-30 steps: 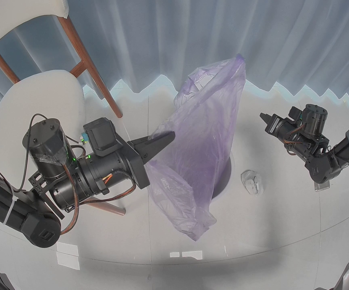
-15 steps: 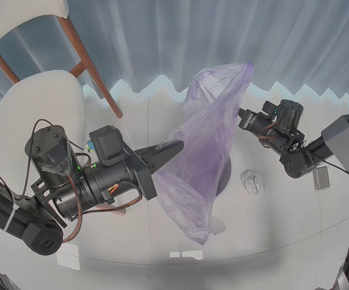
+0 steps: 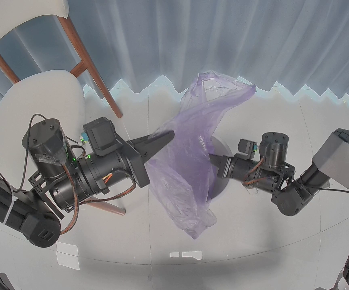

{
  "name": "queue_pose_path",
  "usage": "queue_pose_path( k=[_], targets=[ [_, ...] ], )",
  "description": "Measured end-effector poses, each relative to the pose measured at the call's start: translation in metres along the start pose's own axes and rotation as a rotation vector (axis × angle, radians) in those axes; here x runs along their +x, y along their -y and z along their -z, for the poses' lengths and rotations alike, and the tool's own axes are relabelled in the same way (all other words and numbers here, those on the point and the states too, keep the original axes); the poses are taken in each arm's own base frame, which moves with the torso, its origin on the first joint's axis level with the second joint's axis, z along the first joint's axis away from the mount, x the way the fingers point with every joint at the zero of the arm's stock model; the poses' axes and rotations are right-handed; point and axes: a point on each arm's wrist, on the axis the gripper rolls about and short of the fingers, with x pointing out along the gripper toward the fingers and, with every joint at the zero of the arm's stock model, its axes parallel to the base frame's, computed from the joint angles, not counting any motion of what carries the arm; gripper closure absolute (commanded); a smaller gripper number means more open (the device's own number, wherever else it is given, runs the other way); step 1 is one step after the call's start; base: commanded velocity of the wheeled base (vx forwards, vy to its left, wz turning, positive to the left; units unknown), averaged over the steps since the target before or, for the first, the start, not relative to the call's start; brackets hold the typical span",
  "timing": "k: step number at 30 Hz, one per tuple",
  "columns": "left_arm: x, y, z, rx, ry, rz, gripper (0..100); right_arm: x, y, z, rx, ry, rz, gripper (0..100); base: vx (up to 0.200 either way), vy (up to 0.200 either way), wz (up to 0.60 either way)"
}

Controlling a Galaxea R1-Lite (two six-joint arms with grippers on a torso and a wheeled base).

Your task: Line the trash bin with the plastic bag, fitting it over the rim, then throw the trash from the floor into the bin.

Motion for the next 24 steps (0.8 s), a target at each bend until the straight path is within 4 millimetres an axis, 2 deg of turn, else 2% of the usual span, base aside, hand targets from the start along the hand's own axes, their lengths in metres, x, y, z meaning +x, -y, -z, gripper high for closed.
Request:
queue_pose_path(
  k=[5,11,18,24],
  targets=[
    [0.003,-0.017,-0.006,0.014,0.029,-0.046,100,-0.018,-0.016,0.025,0.011,-0.081,-0.053,100,0.0,0.0,0.0],
    [0.009,-0.036,-0.008,0.01,0.052,-0.111,100,-0.041,-0.028,0.02,0.03,-0.063,-0.054,100,0.0,0.0,0.0],
    [0.011,-0.041,-0.006,-0.009,0.057,-0.134,100,-0.092,-0.044,0.017,0.085,-0.125,-0.006,100,0.0,0.0,0.0],
    [0.012,-0.04,-0.006,-0.014,0.058,-0.136,100,-0.133,-0.066,0.039,0.126,-0.286,0.004,100,0.0,0.0,0.0]
  ],
)
